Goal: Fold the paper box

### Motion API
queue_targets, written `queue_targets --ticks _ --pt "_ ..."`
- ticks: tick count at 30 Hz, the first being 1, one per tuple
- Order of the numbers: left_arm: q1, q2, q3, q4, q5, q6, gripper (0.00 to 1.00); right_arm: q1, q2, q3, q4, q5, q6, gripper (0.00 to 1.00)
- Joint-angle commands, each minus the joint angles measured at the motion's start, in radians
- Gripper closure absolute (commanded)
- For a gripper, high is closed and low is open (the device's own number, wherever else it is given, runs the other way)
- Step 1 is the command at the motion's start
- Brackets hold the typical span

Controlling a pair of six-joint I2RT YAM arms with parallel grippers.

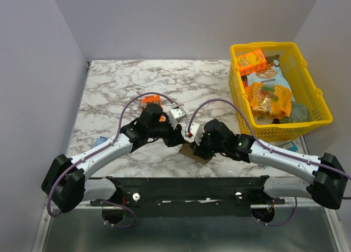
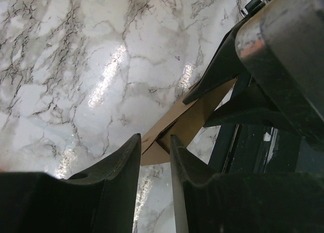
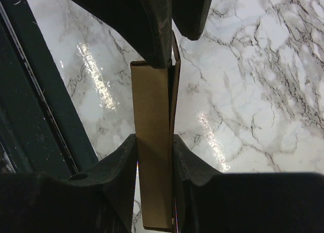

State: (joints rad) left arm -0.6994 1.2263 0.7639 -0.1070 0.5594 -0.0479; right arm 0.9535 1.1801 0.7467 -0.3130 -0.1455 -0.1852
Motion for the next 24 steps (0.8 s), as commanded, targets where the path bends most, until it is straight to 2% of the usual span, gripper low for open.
queue_targets --ticks 1,4,20,24 --pt "-0.014 0.025 0.038 -0.028 0.040 0.026 0.63 -0.005 0.004 0.013 -0.012 -0.014 -0.016 0.64" --pt "-0.020 0.029 0.040 -0.030 0.031 0.028 0.71 -0.005 0.001 0.011 -0.012 -0.014 -0.016 0.64" --pt "-0.046 0.053 0.049 -0.053 -0.007 0.033 0.88 -0.005 0.010 0.014 -0.020 0.020 -0.026 0.64" --pt "-0.057 0.064 0.054 -0.060 -0.015 0.031 0.96 -0.005 0.015 0.026 -0.026 0.020 -0.031 0.65"
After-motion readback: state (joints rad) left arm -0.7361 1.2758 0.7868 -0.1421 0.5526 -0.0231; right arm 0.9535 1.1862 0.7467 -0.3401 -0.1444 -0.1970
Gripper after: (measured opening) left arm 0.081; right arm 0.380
